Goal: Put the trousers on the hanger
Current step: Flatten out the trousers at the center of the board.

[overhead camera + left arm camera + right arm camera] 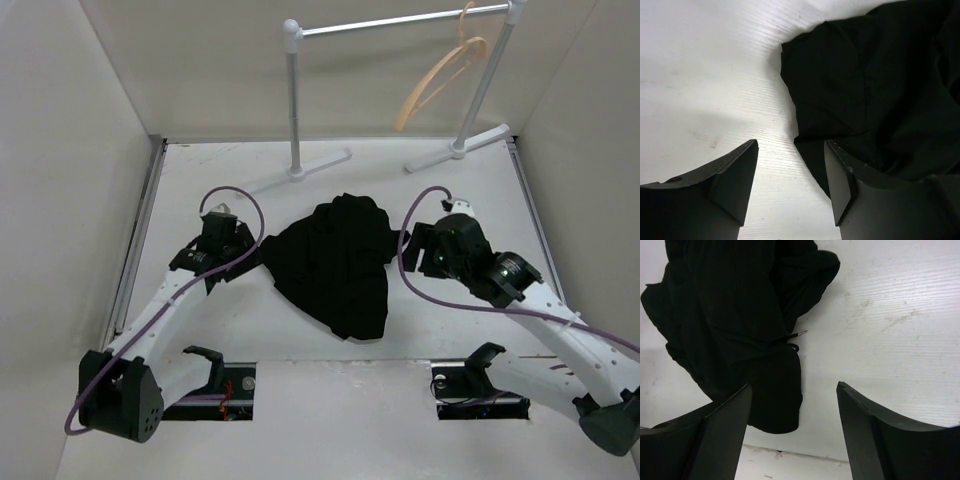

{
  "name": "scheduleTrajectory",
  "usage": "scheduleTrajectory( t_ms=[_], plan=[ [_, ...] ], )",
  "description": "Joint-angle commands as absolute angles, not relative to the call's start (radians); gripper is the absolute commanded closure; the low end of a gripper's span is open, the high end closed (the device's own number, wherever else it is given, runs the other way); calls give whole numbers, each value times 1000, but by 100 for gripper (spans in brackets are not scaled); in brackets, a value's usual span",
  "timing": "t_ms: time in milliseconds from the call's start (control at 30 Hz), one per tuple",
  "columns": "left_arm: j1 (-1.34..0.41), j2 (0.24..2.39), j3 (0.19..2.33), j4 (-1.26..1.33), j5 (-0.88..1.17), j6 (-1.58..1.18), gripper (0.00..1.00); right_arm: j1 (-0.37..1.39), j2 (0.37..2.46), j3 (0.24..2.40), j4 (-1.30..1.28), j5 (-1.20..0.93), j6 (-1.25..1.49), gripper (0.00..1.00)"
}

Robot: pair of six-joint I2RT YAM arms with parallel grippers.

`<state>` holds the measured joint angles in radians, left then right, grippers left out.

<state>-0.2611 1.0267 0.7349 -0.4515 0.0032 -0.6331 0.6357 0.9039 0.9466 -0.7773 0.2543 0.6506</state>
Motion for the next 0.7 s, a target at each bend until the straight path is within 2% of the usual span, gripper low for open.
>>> scheduleTrajectory(
  t_ms=[0, 233, 333, 367, 433, 467, 500, 667],
  plan=[
    [-292, 1083, 713, -330, 58, -659, 46, 616, 962, 933, -583, 164, 629, 25],
    [-343, 1297, 698, -157, 72, -693, 48, 660, 1162, 962, -358, 100, 609, 28],
    [-346, 1365, 701, -88, 72, -721, 59, 627, 1270, 974, -333, 121, 611, 32],
    [-344, 1374, 703, -72, 71, -735, 69, 613, 1304, 989, -331, 129, 609, 43],
    [-335, 1365, 712, -66, 74, -761, 86, 605, 1337, 1026, -334, 138, 609, 74],
    [-334, 1346, 719, -67, 68, -767, 91, 608, 1339, 1051, -339, 149, 612, 87],
    [-331, 1316, 727, -72, 58, -770, 95, 611, 1327, 1072, -345, 169, 617, 94],
    [-286, 1097, 872, -167, 3, -804, 99, 666, 1194, 1248, -426, 219, 609, 96]
  ],
)
